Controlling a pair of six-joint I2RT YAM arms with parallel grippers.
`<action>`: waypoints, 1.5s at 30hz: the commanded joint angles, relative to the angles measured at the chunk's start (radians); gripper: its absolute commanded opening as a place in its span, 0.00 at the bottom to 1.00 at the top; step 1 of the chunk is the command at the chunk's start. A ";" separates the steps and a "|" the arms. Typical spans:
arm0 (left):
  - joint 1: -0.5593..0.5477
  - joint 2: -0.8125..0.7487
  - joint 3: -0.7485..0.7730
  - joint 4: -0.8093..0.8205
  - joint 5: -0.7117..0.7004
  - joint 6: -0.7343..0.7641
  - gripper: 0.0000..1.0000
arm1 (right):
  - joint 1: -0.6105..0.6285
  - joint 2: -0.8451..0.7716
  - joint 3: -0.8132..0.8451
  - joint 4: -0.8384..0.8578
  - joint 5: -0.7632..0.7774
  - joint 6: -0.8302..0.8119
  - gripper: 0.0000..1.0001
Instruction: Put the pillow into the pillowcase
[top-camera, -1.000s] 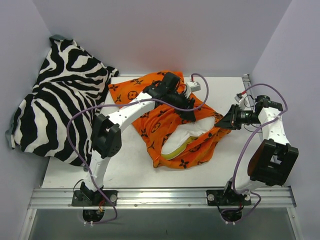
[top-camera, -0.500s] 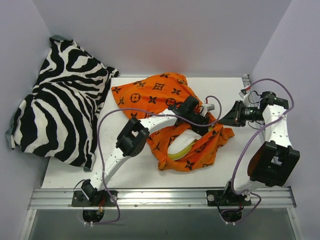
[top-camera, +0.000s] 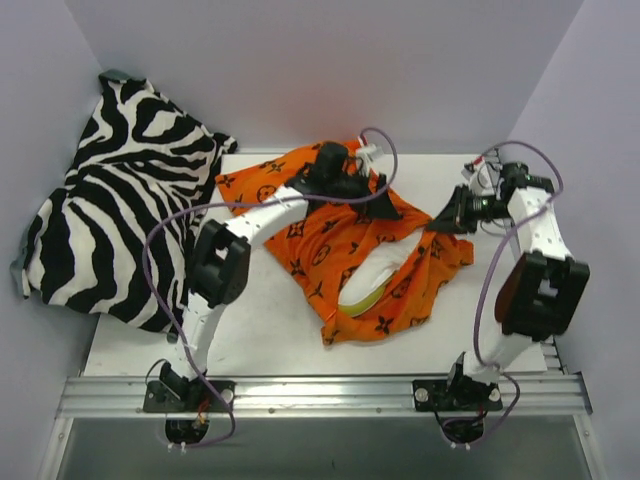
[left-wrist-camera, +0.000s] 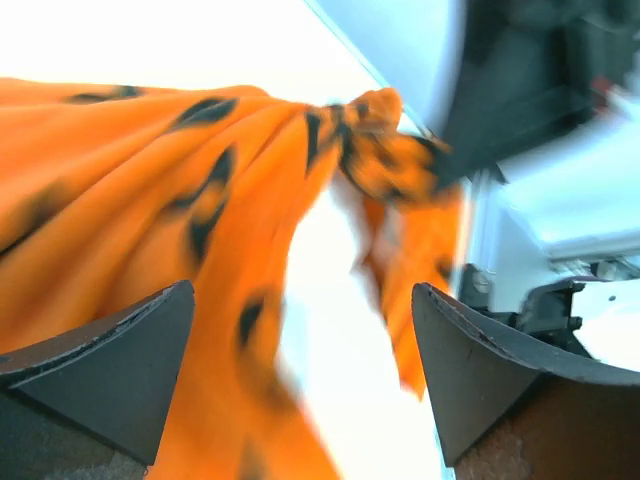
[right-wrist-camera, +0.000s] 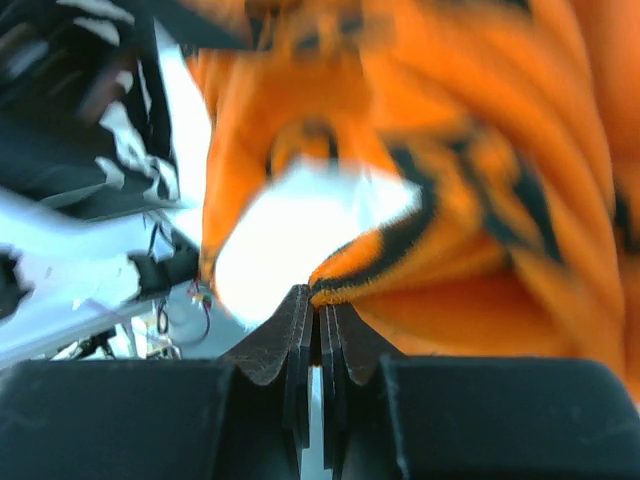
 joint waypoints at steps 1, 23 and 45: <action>0.058 -0.224 -0.089 -0.178 -0.061 0.152 0.97 | 0.072 0.168 0.180 0.166 0.025 0.112 0.00; -0.164 -0.266 -0.089 -0.485 -0.446 0.869 0.98 | -0.032 -0.003 0.119 0.153 0.080 0.213 0.57; -0.224 0.073 0.166 -0.622 -0.679 0.875 0.38 | 0.034 -0.028 -0.318 0.280 0.163 0.353 0.41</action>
